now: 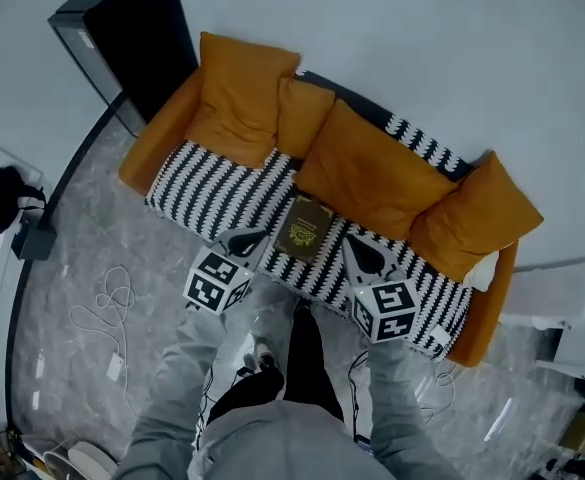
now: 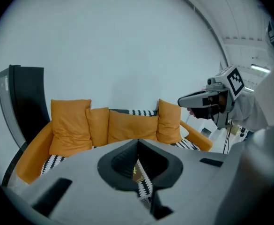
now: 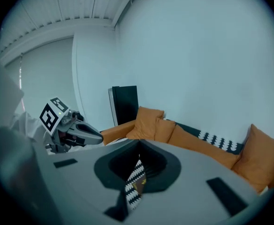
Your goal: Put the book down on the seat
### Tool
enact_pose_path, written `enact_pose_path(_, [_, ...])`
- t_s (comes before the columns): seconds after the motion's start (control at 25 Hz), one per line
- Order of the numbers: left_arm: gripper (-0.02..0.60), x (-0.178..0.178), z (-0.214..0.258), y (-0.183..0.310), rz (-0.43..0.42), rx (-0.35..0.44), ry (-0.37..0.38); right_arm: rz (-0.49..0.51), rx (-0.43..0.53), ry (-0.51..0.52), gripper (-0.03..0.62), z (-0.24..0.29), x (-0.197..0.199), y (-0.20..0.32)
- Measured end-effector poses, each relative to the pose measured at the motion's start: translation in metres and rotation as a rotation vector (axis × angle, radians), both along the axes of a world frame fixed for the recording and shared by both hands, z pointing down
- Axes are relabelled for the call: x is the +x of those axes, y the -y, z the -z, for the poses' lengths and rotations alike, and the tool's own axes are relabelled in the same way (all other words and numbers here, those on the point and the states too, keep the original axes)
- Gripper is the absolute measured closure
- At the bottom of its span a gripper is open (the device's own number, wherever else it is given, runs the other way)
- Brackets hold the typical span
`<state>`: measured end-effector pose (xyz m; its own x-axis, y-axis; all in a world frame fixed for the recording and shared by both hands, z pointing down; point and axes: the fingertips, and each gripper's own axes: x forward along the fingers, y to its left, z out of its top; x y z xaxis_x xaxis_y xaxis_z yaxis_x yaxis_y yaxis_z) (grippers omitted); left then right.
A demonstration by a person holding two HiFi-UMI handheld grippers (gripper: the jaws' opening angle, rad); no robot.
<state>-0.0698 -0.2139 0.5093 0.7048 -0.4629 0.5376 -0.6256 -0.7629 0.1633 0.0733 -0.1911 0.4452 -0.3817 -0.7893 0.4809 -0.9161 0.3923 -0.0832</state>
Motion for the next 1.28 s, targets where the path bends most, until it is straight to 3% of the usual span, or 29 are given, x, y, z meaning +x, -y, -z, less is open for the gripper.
enact_pose_path(0.28, [0.557, 0.002, 0.088, -0.034, -0.007, 0.149, -0.054, 0.007, 0.095, 0.02, 0.565, 0.076, -0.005, -0.036])
enact_pose_path(0.52, [0.555, 0.002, 0.145, -0.068, -0.002, 0.259, -0.043, 0.051, 0.166, 0.007, 0.565, 0.134, -0.007, -0.08])
enact_pose_path(0.8, [0.555, 0.0, 0.191, -0.104, 0.003, 0.377, -0.028, 0.063, 0.238, -0.033, 0.565, 0.177, -0.012, -0.125])
enact_pose_path(1.28, [0.555, 0.012, 0.272, -0.182, -0.05, 0.559, -0.097, 0.082, 0.404, -0.047, 0.565, 0.242, -0.022, -0.198])
